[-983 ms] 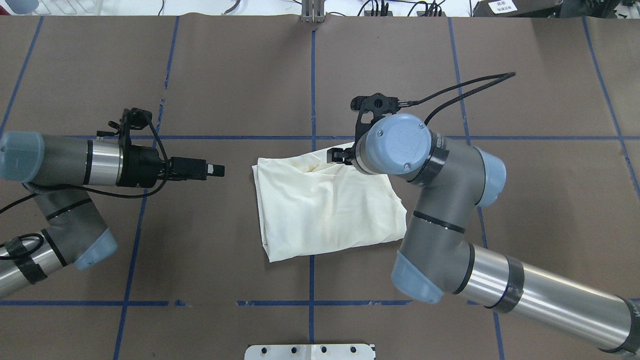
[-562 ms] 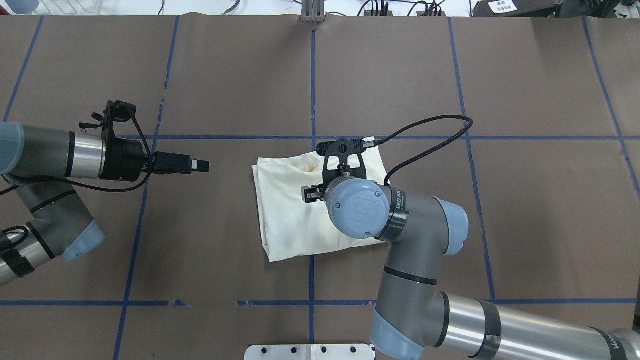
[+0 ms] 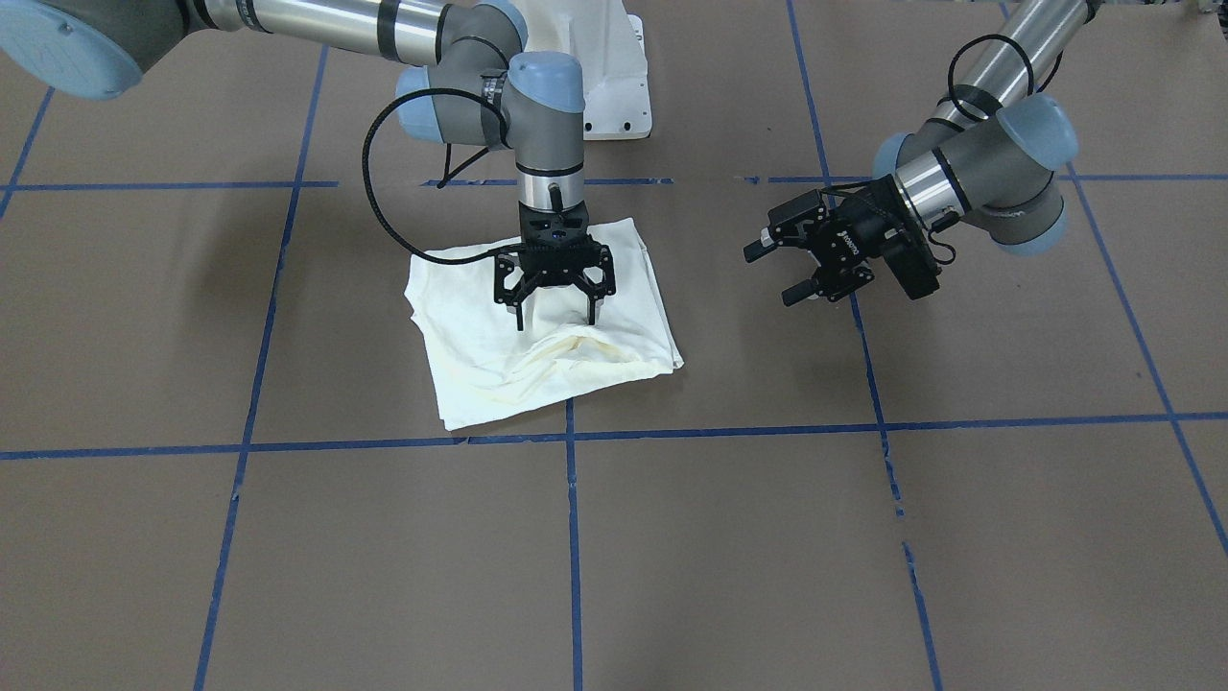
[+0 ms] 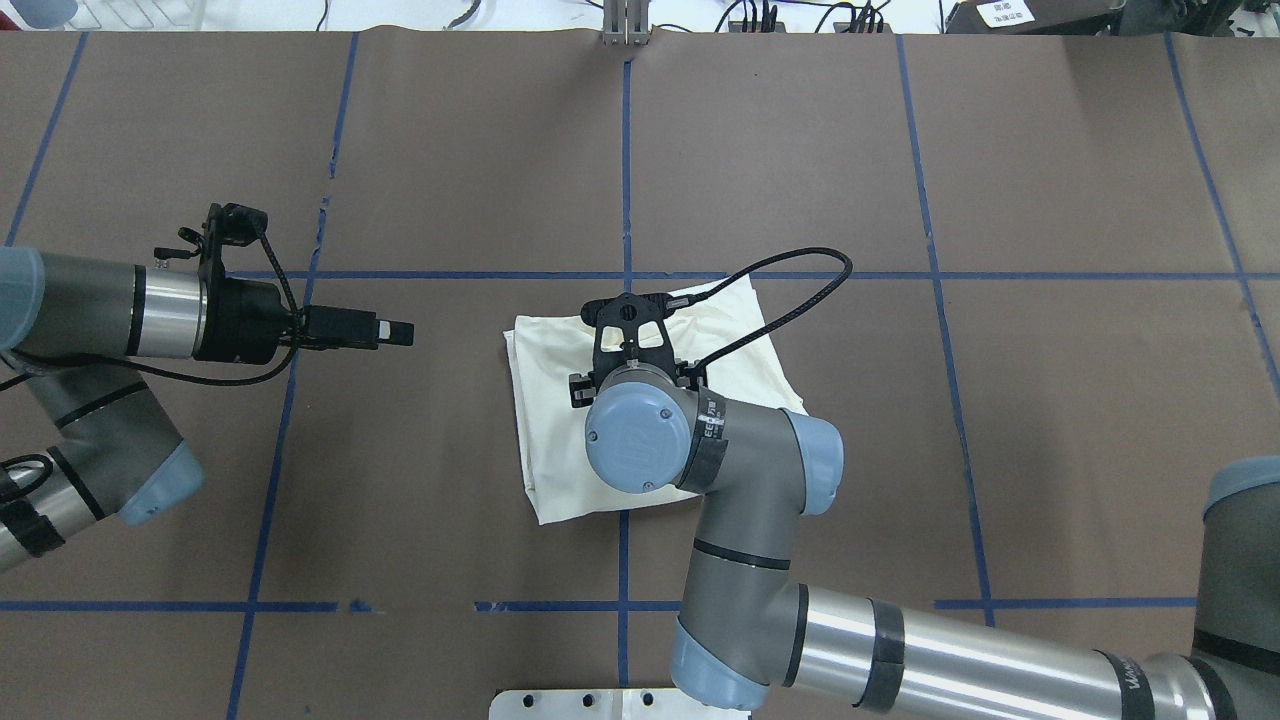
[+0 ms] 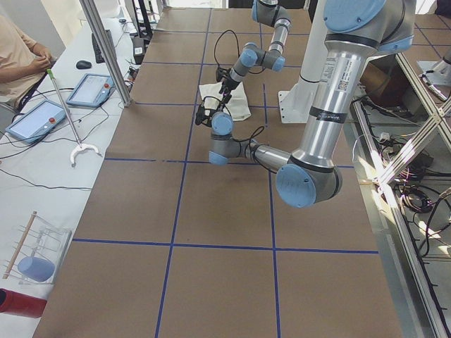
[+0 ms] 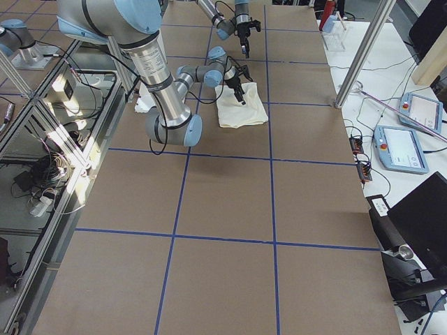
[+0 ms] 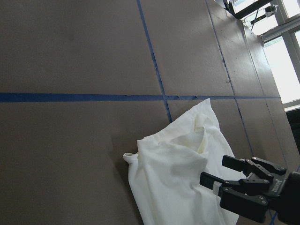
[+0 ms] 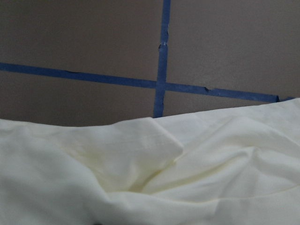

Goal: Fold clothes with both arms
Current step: 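Smooth the shirt top with the right gripper, sliding away from the robot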

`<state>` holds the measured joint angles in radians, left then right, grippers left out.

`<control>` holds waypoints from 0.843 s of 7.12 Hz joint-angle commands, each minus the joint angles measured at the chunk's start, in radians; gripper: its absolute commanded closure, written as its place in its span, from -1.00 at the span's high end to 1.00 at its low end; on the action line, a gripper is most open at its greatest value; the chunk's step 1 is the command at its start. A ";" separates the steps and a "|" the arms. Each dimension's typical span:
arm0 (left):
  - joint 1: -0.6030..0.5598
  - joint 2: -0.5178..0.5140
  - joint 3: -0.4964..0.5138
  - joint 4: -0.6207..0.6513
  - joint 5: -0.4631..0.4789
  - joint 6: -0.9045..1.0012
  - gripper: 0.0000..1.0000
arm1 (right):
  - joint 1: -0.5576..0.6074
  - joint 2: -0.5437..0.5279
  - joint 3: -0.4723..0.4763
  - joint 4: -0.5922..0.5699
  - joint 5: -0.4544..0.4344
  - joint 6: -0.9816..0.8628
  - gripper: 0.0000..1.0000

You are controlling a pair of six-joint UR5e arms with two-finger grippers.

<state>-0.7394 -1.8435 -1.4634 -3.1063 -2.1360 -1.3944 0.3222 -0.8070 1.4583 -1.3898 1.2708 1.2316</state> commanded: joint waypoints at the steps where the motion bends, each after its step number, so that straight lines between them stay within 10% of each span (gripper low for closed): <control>1: 0.000 0.003 -0.002 0.000 0.002 -0.002 1.00 | 0.045 0.031 -0.103 0.011 -0.057 -0.001 1.00; 6: 0.000 0.004 -0.005 0.000 0.010 -0.002 1.00 | 0.248 0.104 -0.157 0.021 0.176 -0.037 1.00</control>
<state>-0.7394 -1.8393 -1.4677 -3.1067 -2.1270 -1.3959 0.5367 -0.7329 1.2987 -1.3716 1.3545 1.1899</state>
